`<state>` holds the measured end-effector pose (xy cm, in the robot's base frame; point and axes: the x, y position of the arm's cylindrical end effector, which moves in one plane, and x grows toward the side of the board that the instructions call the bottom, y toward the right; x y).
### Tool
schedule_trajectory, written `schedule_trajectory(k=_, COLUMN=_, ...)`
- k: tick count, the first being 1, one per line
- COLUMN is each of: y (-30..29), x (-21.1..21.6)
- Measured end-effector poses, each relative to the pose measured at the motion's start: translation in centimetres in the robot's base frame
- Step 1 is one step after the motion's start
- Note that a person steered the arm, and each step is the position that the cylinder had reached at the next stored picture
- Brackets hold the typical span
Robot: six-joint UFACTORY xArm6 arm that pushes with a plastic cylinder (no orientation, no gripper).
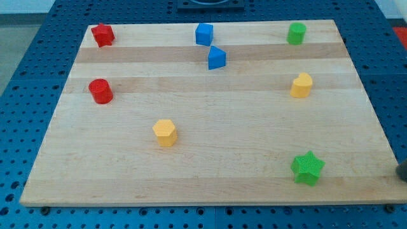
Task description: Slide the green star diagonal bottom right to the hexagon
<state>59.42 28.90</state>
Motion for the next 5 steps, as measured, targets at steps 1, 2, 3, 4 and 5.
schedule_trajectory(k=1, y=-6.2, x=0.0)
schedule_trajectory(k=2, y=-13.9, x=0.0)
schedule_trajectory(k=3, y=-17.9, x=0.0)
schedule_trajectory(k=4, y=-14.2, x=0.0)
schedule_trajectory(k=5, y=-12.0, x=-1.1)
